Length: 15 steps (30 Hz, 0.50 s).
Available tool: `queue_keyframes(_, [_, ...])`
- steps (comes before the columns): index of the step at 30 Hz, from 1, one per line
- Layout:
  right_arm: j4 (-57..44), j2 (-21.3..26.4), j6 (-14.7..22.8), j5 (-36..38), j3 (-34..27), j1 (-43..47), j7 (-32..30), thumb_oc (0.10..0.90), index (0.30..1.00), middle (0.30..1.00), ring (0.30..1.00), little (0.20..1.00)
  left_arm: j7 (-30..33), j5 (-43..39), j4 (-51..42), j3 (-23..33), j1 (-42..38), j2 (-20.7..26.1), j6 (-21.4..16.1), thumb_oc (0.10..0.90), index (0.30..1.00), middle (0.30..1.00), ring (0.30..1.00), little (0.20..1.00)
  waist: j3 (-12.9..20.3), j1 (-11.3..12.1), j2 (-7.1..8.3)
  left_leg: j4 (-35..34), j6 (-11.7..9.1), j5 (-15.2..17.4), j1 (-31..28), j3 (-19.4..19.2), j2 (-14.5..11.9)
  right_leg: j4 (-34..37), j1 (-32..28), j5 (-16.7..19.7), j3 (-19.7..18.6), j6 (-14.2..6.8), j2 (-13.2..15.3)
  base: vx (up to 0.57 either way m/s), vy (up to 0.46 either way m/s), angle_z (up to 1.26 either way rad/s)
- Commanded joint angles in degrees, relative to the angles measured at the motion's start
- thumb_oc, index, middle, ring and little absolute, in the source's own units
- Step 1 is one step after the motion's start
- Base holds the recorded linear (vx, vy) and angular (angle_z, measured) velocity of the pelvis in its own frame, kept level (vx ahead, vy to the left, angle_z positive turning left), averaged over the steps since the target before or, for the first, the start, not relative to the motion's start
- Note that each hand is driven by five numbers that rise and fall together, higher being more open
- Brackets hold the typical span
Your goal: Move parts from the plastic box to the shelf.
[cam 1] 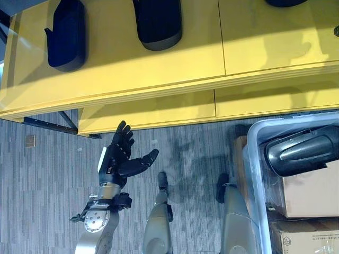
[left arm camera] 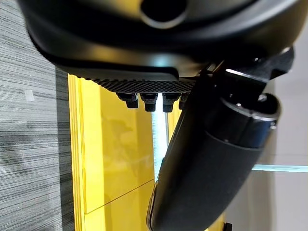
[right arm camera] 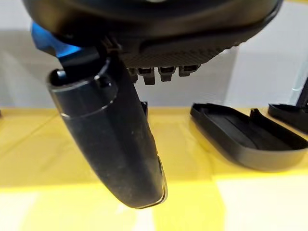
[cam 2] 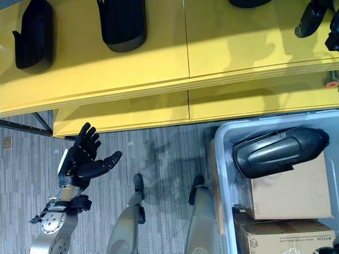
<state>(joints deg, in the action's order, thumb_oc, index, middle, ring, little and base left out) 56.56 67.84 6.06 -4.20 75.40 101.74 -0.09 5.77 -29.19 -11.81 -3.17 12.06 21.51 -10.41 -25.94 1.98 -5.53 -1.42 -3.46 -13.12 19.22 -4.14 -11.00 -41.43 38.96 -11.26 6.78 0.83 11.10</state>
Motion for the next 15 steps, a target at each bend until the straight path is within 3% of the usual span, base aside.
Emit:
queue_keyframes(1, [2.2,0.3,0.0,2.8,-2.5,2.5,-2.0,0.9,1.0,1.0,1.0,1.0,0.4,-2.2,-4.7,0.2,-2.4,2.3,-7.1,0.9,1.0,1.0,1.0,1.0,3.6,1.6,3.3,-0.2,-5.7,3.9,-10.2,0.3,0.6,11.8,-6.9,1.8,3.2,-2.8,-3.1,0.0,0.0,0.0])
queue_keyframes(15, [2.0,1.1,0.3,4.8,-5.1,-1.0,-0.9,0.9,1.0,1.0,1.0,1.0,0.2,-2.1,-4.9,0.4,-2.7,1.5,-6.9,0.9,1.0,1.0,1.0,1.0,2.5,1.7,3.77,-0.3,-5.7,4.1,-10.1,0.5,0.9,11.5,-6.2,2.1,3.1,-3.0,-3.0,0.0,0.0,0.0])
